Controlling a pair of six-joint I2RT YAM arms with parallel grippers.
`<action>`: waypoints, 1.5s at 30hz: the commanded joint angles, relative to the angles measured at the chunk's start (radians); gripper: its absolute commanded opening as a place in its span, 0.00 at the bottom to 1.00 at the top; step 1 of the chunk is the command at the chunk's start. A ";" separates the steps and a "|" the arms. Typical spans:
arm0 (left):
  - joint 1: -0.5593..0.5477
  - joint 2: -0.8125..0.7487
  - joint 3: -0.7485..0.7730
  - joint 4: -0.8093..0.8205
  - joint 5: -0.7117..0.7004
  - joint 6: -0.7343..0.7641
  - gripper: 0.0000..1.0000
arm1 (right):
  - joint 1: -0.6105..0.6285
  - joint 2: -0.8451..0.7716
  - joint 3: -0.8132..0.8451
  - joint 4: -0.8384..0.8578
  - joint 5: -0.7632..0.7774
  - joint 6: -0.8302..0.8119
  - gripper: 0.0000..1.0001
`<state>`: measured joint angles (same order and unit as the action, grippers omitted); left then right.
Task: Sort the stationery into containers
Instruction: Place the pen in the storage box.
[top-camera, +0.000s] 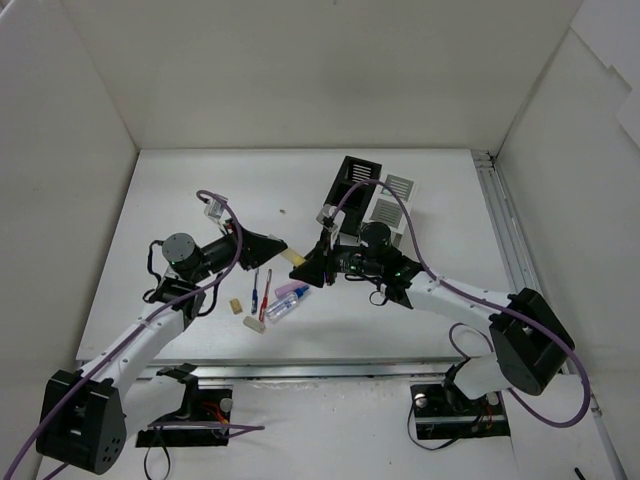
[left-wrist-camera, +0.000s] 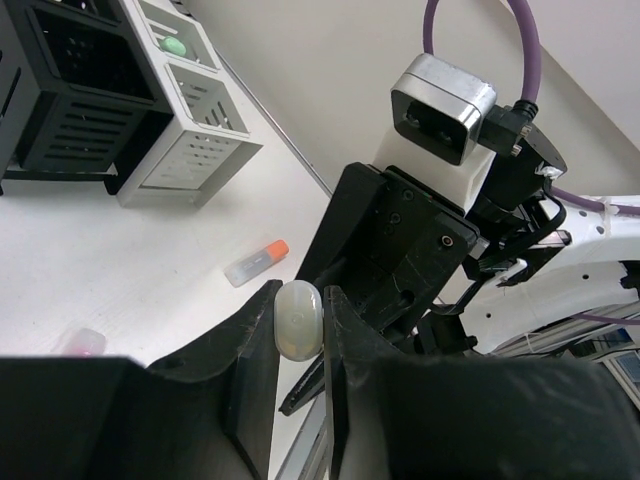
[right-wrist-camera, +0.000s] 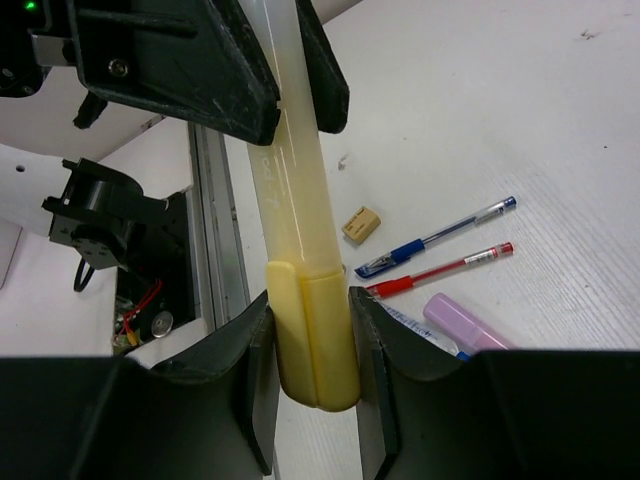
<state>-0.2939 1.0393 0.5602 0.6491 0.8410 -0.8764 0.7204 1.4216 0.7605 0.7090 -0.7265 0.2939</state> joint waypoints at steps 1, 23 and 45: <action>0.007 -0.013 0.010 0.098 0.012 0.016 0.00 | -0.009 -0.036 0.046 0.144 0.002 0.024 0.15; 0.036 -0.289 0.167 -0.494 -0.324 0.310 1.00 | -0.183 -0.050 0.525 -1.064 0.691 -0.476 0.00; 0.055 -0.205 0.213 -0.767 -0.480 0.412 1.00 | -0.381 0.703 1.634 -1.956 1.162 -1.314 0.00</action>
<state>-0.2466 0.8322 0.7456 -0.1509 0.3622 -0.4988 0.3458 2.1632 2.3722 -1.1542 0.3038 -0.8948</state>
